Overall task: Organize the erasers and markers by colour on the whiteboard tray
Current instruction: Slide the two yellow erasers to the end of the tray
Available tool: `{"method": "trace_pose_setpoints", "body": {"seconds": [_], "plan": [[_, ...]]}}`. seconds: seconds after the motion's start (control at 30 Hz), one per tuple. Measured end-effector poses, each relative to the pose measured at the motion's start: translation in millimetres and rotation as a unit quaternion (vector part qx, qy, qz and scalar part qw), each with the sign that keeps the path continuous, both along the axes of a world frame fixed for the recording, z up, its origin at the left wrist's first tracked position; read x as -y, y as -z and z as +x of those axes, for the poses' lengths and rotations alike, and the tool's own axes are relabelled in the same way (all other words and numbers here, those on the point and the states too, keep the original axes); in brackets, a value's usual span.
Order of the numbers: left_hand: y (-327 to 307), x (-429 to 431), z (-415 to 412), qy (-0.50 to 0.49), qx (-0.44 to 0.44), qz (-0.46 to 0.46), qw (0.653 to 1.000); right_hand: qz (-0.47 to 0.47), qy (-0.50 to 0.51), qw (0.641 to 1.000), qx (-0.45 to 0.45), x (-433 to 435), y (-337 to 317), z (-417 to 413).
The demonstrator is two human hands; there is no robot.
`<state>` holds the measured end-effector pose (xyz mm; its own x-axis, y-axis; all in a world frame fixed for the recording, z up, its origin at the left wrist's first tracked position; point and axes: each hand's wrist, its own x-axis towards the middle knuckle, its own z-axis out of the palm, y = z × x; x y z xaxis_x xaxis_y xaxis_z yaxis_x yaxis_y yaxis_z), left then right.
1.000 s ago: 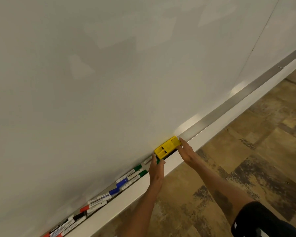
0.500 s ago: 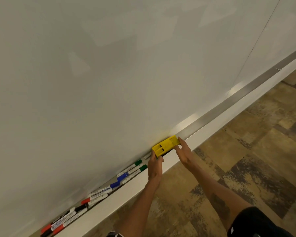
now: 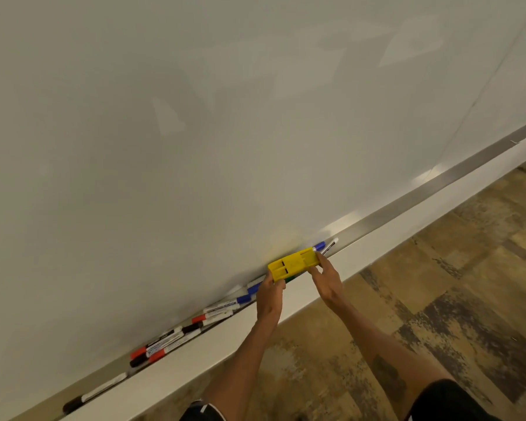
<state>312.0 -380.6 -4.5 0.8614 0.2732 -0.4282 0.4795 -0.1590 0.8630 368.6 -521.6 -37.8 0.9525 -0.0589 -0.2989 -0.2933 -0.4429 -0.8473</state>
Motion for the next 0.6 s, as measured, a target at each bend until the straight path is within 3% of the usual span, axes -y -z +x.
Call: {"method": "trace_pose_setpoints", "body": {"seconds": [0.6], "plan": [[-22.4, -188.3, -137.5, -0.074, 0.022, 0.005, 0.997, -0.008, -0.075, 0.996, 0.047, -177.0, -23.4, -137.4]]}}
